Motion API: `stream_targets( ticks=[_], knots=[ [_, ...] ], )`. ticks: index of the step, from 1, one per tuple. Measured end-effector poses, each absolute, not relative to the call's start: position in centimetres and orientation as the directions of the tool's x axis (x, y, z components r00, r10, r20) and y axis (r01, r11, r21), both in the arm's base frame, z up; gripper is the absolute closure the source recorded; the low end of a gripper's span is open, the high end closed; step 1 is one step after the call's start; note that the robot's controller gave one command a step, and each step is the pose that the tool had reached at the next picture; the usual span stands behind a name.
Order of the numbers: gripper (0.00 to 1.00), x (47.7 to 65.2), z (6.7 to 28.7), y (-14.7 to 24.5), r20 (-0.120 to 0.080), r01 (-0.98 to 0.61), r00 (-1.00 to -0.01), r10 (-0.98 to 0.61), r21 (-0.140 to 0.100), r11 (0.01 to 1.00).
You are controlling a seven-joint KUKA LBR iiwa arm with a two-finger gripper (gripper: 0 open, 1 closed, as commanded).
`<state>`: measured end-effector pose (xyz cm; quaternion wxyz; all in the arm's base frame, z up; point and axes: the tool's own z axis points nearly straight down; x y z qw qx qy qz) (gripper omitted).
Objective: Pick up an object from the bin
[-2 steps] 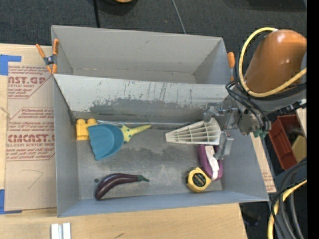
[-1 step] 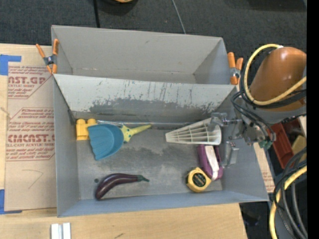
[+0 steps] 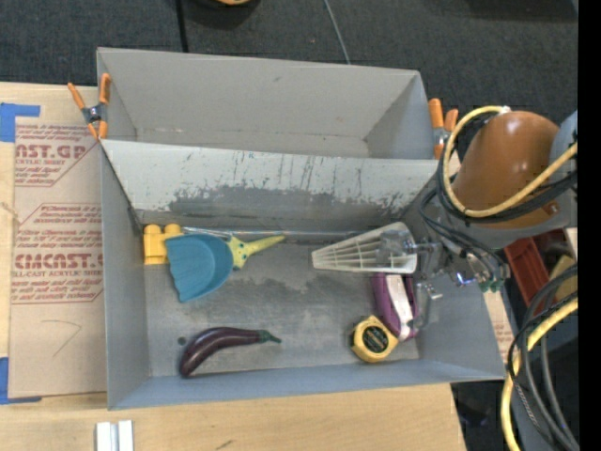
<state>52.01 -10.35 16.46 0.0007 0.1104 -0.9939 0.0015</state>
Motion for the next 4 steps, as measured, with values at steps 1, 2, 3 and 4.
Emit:
stream_targets(
  ticks=[1, 2, 3, 4],
  knots=[
    [0.00, 50.9, 12.8, -10.1, -0.006, -0.330, -0.944, -0.330, -0.002, 0.944],
    [0.00, 50.0, 10.5, -11.2, -0.001, -0.117, -0.993, -0.117, 0.000, 0.993],
    [0.00, 49.3, 9.2, -11.2, -0.003, -0.245, -0.970, -0.245, -0.002, 0.970],
    [0.00, 49.7, 7.7, -8.5, -0.003, -0.488, -0.873, -0.488, -0.002, 0.873]
  ],
)
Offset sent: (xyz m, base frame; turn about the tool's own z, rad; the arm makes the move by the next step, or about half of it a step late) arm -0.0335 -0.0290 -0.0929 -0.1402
